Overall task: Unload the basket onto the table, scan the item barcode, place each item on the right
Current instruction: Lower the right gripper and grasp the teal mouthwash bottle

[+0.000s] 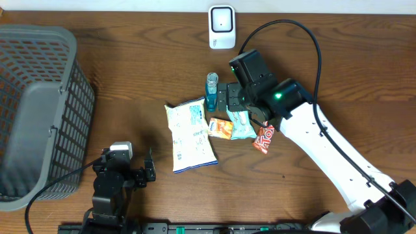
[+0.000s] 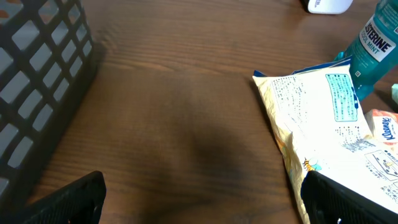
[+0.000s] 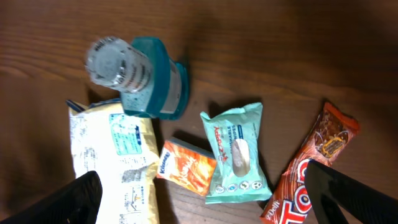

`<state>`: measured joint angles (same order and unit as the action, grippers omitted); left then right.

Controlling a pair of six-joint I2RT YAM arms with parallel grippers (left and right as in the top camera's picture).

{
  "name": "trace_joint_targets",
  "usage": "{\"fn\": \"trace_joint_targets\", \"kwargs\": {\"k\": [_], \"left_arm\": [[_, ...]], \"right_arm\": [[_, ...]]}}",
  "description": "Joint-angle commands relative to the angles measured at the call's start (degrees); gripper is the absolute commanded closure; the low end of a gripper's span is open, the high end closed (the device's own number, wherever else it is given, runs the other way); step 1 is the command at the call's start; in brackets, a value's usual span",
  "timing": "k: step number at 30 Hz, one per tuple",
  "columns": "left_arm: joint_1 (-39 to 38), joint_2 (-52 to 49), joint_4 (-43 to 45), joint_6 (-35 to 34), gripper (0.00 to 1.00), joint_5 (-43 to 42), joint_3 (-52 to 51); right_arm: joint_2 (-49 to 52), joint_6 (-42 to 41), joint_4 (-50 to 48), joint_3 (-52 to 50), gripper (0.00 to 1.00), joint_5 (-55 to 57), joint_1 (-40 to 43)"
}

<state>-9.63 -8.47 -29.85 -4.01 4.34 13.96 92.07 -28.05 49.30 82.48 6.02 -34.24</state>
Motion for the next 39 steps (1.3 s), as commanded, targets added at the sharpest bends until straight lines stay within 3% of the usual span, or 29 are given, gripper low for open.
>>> {"fn": "trace_joint_targets", "kwargs": {"k": [1, 12, 21, 32, 39], "left_arm": [[0.1, 0.3, -0.1, 1.0, 0.01, -0.7, 0.8], [0.1, 0.3, -0.1, 1.0, 0.01, -0.7, 0.8], [0.1, 0.3, -0.1, 1.0, 0.01, -0.7, 0.8], [0.1, 0.3, -0.1, 1.0, 0.01, -0.7, 0.8], [0.1, 0.3, -0.1, 1.0, 0.01, -0.7, 0.8]], "right_arm": [[1.1, -0.6, 0.7, 1.2, 0.01, 0.9, -0.4], [2.1, -2.1, 2.3, 2.1, 0.01, -4.5, -0.3], [4.6, -3.5, 5.4, 12.7, 0.01, -4.4, -0.3], [20.0, -4.3, 6.1, 24.2, 0.01, -3.6, -1.2], [26.6, -8.0, 5.6, 25.5, 0.04, -1.1, -1.9]]}}
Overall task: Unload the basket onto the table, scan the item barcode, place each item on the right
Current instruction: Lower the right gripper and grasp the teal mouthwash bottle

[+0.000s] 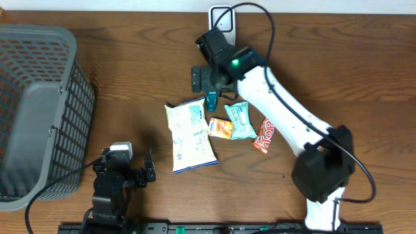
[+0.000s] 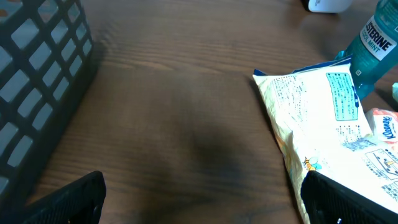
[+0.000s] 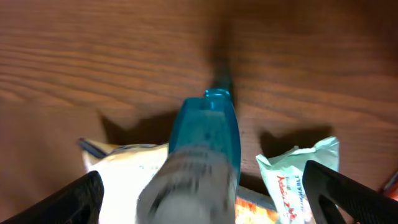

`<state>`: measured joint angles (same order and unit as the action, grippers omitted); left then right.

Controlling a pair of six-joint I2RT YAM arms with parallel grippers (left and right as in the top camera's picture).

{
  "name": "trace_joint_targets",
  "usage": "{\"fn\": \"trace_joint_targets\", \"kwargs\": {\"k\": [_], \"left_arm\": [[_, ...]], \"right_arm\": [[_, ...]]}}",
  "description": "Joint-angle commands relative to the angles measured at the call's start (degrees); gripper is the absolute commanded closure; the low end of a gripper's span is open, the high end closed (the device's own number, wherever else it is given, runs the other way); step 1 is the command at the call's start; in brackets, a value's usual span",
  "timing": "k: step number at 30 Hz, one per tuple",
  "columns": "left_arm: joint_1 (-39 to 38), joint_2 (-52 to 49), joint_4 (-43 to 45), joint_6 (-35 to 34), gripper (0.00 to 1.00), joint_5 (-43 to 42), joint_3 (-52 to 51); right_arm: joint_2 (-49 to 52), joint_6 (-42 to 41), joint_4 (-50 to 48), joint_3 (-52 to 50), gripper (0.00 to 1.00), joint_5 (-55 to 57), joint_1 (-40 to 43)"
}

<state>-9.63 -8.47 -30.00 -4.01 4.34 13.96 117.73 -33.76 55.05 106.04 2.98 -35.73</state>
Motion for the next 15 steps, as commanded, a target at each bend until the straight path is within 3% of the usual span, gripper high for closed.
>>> {"fn": "trace_joint_targets", "kwargs": {"k": [1, 5, 8, 12, 15], "left_arm": [[0.1, 0.3, 0.0, 1.0, 0.01, -0.7, 0.8], [0.1, 0.3, 0.0, 1.0, 0.01, -0.7, 0.8], [0.1, 0.3, 0.0, 1.0, 0.01, -0.7, 0.8], [0.1, 0.3, 0.0, 1.0, 0.01, -0.7, 0.8], [0.1, 0.3, 0.0, 1.0, 0.01, -0.7, 0.8]], "right_arm": [[1.7, -2.3, -0.4, 1.9, 0.05, 2.3, -0.4], [4.9, -2.2, -1.4, 1.9, 0.07, 2.9, -0.6], [7.3, -2.2, -1.5, 1.9, 0.15, 3.2, -0.7], [9.4, -2.3, -1.6, 1.9, 0.38, 5.5, -0.7], [9.7, -2.2, -1.7, 1.9, 0.5, 8.2, -0.7]]}}
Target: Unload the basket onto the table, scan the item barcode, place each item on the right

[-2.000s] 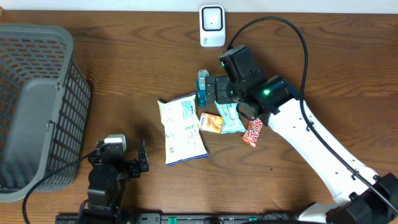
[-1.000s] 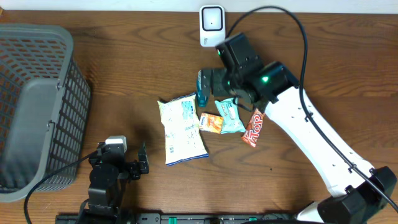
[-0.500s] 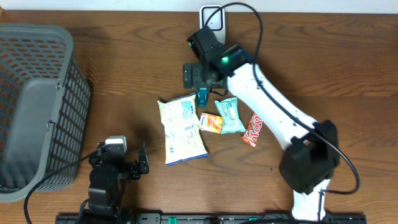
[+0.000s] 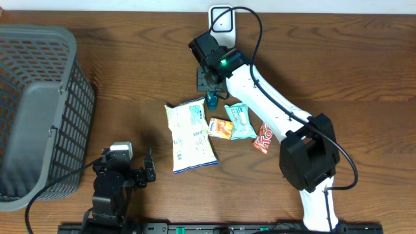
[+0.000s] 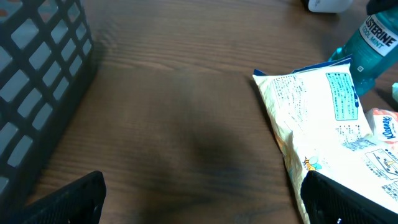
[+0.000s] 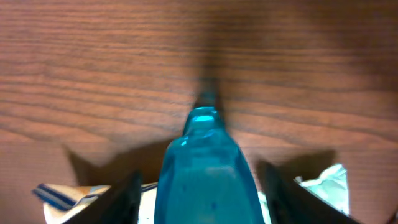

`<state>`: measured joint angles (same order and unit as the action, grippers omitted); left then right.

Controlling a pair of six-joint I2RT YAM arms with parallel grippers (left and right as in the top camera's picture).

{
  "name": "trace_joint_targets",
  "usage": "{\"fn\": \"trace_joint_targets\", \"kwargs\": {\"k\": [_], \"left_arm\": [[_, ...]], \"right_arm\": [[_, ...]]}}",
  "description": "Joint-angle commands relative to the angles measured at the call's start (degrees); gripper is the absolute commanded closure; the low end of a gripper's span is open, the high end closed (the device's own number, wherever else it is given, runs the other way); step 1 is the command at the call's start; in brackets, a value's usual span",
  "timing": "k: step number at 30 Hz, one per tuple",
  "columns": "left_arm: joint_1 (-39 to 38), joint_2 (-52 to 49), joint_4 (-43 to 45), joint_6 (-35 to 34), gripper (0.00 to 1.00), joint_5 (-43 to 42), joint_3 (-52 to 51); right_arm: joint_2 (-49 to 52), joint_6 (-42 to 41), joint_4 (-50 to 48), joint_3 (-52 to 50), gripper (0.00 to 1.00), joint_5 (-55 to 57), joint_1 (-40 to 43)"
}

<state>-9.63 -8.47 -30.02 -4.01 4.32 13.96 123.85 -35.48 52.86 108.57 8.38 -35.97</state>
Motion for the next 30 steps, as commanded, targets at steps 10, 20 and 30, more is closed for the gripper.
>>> {"fn": "trace_joint_targets", "kwargs": {"k": [10, 20, 30], "left_arm": [[0.1, 0.3, 0.0, 1.0, 0.01, -0.7, 0.8], [0.1, 0.3, 0.0, 1.0, 0.01, -0.7, 0.8], [0.1, 0.3, 0.0, 1.0, 0.01, -0.7, 0.8]], "right_arm": [[3.2, 10.2, 0.3, -0.6, 0.83, 0.9, -0.5], [-0.1, 5.3, 2.0, -0.6, 0.73, 1.4, -0.4], [-4.8, -24.2, 6.8, -0.6, 0.73, 12.1, -0.4]]}}
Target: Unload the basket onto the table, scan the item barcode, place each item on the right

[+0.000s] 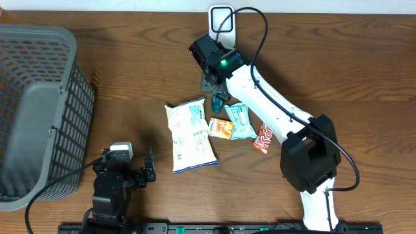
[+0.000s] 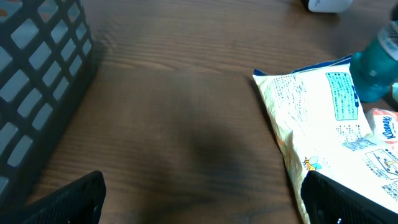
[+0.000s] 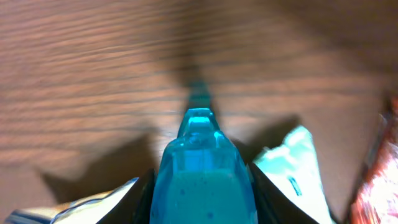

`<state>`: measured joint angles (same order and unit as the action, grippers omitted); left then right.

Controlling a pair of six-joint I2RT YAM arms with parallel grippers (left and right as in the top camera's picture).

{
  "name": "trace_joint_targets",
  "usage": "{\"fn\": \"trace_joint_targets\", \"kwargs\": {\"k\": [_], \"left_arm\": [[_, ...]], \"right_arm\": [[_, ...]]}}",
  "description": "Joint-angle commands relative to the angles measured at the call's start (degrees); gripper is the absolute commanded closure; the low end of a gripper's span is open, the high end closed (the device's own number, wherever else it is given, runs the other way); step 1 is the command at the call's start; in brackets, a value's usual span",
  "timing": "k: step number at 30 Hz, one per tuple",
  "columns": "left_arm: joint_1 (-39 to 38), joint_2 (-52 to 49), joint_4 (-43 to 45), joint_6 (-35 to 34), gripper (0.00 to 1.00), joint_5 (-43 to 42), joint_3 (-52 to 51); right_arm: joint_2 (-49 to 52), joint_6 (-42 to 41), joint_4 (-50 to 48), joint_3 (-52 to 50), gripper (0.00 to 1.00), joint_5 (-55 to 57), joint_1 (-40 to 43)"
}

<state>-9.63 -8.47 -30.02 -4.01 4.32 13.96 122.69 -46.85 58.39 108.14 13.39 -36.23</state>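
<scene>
A teal mouthwash bottle (image 3: 202, 165) fills the gap between my right gripper's (image 3: 202, 190) dark fingers (image 3: 144, 196), which press on both its sides. From overhead the right gripper (image 1: 212, 88) sits just below the white scanner (image 1: 221, 23), with the bottle's (image 1: 216, 101) base poking out toward the other items. In the left wrist view the bottle (image 2: 376, 68) is a blurred teal shape at the right edge. My left gripper (image 2: 202, 208) stands open low over bare wood at the table's front left (image 1: 140, 174).
A yellow-white snack bag (image 1: 191, 133), an orange tissue pack (image 1: 221, 128), a mint wipes pack (image 1: 239, 121) and a red bar (image 1: 264, 138) lie below the bottle. A grey mesh basket (image 1: 39, 110) stands at the far left.
My right gripper's fingers, which stood a little apart from the bottle's sides, now press against it. The bottle has shifted right in the left wrist view and is blurred.
My right gripper first hung open above the upright bottle and the small packs. It then stood behind the bottle near the scanner, fingers wide. Then the fingers flanked the bottle, and now they are shut on it. My left arm stayed still.
</scene>
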Motion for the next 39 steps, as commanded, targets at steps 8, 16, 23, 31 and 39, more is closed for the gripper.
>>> {"fn": "trace_joint_targets", "kwargs": {"k": [8, 16, 23, 31, 39], "left_arm": [[0.1, 0.3, 0.0, 1.0, 0.01, -0.7, 0.8], [0.1, 0.3, 0.0, 1.0, 0.01, -0.7, 0.8], [0.1, 0.3, 0.0, 1.0, 0.01, -0.7, 0.8], [0.1, 0.3, 0.0, 1.0, 0.01, -0.7, 0.8], [0.1, 0.3, 0.0, 1.0, 0.01, -0.7, 0.8]], "right_arm": [[-4.1, -24.3, 4.5, -0.1, 0.73, 15.8, -0.1], [-4.1, -39.1, 7.1, -0.1, 0.64, 17.5, 0.0], [-4.1, -41.0, 7.1, -0.2, 0.37, 16.0, -0.1], [-4.3, -37.6, 7.0, 0.0, 0.2, 15.3, -0.1], [-10.7, -8.7, 6.8, 4.7, 0.01, 4.7, 0.2]]}}
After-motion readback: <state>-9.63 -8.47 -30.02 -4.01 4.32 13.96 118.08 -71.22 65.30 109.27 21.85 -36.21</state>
